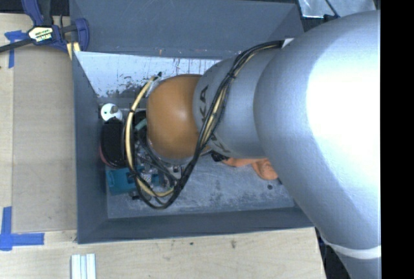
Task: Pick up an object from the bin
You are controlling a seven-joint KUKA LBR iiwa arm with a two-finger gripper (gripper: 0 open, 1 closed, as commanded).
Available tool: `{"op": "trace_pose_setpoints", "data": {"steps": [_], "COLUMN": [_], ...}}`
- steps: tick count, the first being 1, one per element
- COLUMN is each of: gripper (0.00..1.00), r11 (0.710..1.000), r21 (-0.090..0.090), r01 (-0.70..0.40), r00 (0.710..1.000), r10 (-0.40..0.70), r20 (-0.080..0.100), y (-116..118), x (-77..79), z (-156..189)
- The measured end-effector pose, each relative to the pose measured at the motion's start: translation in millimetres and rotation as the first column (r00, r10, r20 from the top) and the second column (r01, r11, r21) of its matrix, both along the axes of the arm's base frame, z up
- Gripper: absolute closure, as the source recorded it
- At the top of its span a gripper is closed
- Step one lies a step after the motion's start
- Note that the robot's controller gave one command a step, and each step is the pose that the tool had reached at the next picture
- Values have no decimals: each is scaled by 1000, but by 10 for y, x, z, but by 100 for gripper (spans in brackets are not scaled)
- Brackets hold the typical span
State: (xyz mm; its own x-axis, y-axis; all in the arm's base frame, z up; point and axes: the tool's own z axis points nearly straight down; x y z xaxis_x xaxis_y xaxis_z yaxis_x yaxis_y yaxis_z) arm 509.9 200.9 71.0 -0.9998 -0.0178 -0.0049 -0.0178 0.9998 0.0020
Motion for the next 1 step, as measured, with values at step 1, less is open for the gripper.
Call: {"op": "trace_pose_setpoints", "data": {"steps": [1], "gripper": [100], "r11": [1000], "r21": [0], "r01": [0], "r00": [1000], "r10": [0], "r20": [0], "y": [0], "x": [0], "z": [0]}}
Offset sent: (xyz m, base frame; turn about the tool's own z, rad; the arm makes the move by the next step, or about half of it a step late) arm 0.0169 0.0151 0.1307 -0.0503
